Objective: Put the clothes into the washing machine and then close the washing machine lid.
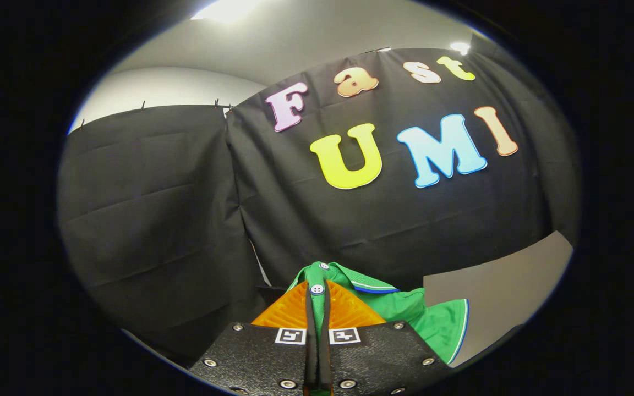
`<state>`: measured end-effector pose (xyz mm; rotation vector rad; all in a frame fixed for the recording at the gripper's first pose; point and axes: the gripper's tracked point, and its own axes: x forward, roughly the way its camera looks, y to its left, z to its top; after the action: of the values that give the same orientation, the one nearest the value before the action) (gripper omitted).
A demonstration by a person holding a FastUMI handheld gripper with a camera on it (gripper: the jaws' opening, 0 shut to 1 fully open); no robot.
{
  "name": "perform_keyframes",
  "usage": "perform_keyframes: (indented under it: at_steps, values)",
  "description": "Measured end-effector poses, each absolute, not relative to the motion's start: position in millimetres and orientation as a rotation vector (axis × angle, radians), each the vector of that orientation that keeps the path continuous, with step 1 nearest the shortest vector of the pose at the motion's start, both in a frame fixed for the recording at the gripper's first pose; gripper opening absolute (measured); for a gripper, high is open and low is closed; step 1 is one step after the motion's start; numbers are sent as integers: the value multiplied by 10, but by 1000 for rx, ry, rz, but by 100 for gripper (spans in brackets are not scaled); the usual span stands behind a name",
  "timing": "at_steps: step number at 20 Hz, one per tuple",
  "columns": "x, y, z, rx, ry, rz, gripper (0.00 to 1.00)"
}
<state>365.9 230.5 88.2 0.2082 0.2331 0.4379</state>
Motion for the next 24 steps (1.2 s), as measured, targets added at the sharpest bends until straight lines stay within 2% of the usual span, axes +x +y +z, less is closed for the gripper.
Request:
perform_keyframes:
  at_steps: [14,24]
  values:
    - [3649,3205,214,168,338,494,1]
    - [3756,3433,-527,85,424,447,2]
